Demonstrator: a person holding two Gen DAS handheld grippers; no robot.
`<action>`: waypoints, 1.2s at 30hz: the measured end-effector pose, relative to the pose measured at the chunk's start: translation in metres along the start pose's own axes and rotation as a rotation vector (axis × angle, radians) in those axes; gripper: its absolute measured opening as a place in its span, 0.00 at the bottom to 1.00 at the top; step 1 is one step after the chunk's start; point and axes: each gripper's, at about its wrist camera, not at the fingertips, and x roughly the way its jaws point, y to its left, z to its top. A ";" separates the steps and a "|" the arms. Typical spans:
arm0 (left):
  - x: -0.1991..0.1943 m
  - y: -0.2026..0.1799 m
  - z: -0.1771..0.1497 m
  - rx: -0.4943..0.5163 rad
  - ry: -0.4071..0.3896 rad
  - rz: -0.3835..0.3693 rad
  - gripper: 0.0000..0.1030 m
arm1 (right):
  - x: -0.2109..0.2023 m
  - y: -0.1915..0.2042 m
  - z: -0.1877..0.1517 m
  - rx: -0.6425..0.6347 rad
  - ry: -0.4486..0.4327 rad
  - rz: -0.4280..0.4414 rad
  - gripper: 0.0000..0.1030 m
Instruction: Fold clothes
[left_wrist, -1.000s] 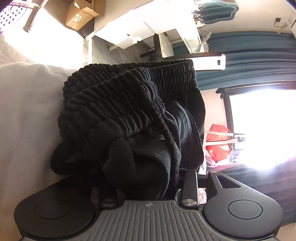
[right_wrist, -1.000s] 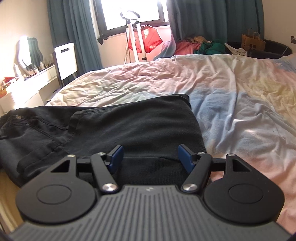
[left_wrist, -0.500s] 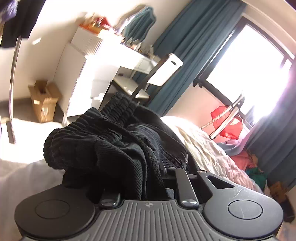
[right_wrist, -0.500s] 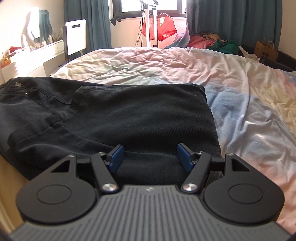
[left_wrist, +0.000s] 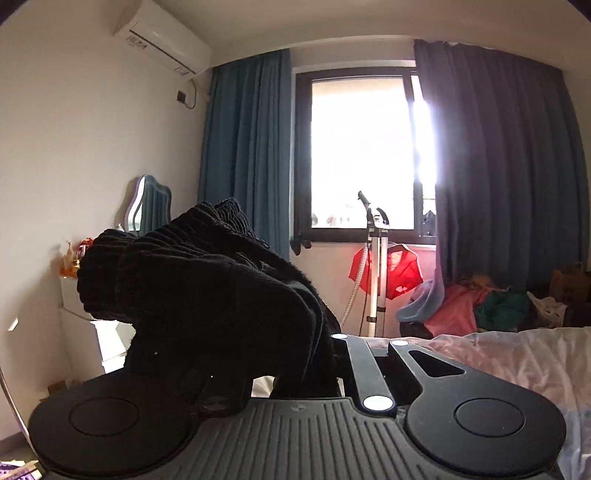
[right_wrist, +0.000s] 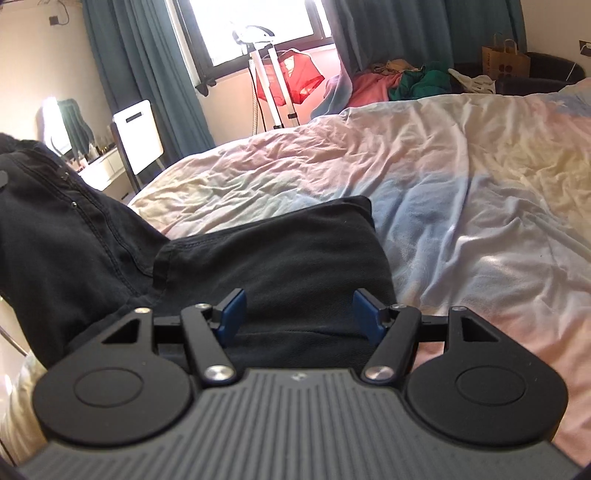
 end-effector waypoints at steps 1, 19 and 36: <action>-0.006 -0.023 -0.001 0.025 -0.015 -0.017 0.12 | -0.005 -0.008 0.003 0.018 -0.013 -0.008 0.64; -0.026 -0.288 -0.178 0.660 0.031 -0.279 0.23 | -0.034 -0.109 0.014 0.359 -0.130 -0.061 0.66; 0.013 -0.147 -0.165 0.587 0.294 -0.415 0.93 | -0.023 -0.110 0.003 0.625 -0.097 0.257 0.87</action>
